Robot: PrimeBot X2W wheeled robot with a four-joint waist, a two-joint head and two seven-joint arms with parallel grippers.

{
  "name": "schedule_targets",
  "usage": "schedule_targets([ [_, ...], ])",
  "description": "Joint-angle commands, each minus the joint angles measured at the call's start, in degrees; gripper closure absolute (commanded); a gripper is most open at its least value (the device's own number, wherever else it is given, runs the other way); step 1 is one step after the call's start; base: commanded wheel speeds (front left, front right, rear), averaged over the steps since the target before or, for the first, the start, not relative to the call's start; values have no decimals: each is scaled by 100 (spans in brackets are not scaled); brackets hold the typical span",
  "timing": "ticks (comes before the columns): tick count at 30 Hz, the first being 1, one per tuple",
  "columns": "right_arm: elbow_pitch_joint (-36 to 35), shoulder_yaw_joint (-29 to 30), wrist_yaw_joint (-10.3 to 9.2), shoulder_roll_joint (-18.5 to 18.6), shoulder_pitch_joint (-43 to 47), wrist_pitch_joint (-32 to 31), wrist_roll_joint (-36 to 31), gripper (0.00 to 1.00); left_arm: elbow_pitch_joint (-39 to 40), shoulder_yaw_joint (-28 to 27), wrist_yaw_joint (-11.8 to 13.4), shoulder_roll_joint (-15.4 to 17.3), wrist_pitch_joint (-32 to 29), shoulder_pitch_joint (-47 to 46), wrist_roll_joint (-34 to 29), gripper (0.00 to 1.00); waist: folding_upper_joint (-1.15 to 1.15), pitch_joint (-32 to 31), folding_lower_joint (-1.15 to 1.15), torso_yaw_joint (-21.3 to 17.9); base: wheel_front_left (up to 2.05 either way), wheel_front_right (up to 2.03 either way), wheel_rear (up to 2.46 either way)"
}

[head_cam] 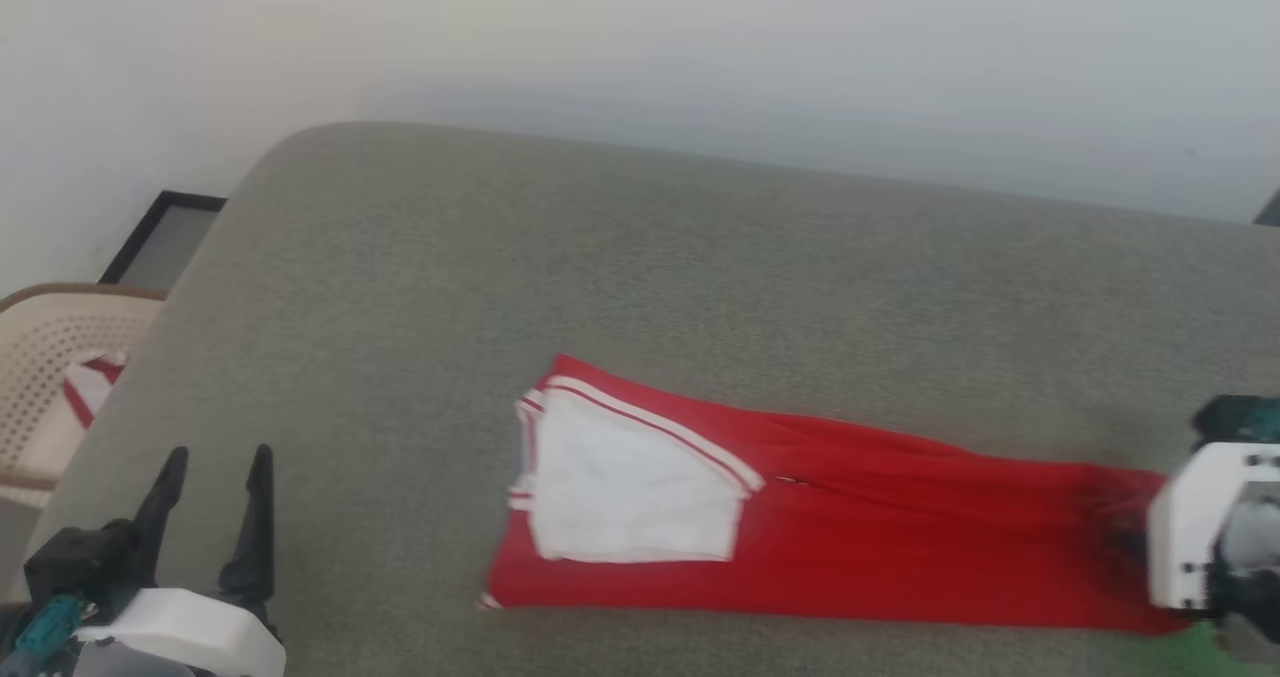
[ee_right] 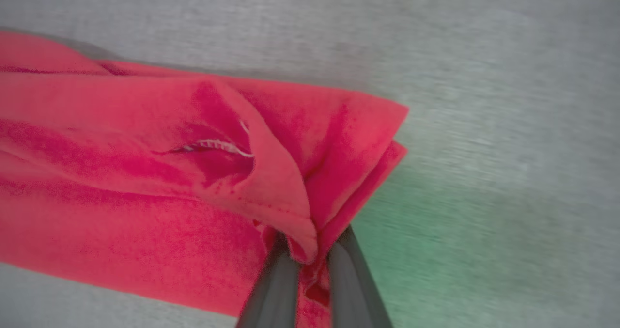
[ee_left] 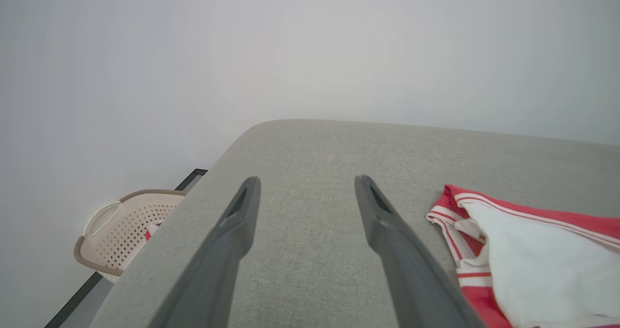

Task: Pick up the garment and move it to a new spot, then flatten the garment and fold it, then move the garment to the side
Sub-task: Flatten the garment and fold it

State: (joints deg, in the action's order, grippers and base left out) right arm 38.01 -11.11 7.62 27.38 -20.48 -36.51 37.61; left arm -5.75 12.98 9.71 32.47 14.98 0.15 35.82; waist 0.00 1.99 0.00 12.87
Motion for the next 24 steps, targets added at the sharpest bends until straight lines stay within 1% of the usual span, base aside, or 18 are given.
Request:
schedule_targets([
  [1, 125, 33, -22, 175, -60, 95, 0, 100, 11, -101, -86, -78, 23, 86, -95, 0, 0, -11, 0, -85, 0, 0, 0],
  [9, 559, 153, -20, 689, -331, 393, -176, 100, -94, -353, -353, -342, 24, 202, -356, 0, 0, -76, 0, -390, 0, 0, 0],
  [11, 656, 147, -20, 759, -395, 456, -234, 100, -135, -392, -396, -385, 24, 211, -418, 0, 0, -104, 0, -463, 0, 0, 0],
  [14, 719, 63, -20, 771, -469, 466, -238, 100, -179, -450, -486, -460, 24, 201, -481, 0, 0, -150, 0, -561, 0, 0, 0],
  [20, 333, -238, -19, 675, -396, 374, 107, 100, -252, -548, -583, -532, 24, 236, -567, 0, 0, -255, 0, -684, 0, 0, 0],
  [24, -261, -544, -19, 625, -275, 303, 461, 100, -266, -602, -624, -586, 24, 272, -622, 0, 0, -322, 0, -742, 0, 0, 0],
])
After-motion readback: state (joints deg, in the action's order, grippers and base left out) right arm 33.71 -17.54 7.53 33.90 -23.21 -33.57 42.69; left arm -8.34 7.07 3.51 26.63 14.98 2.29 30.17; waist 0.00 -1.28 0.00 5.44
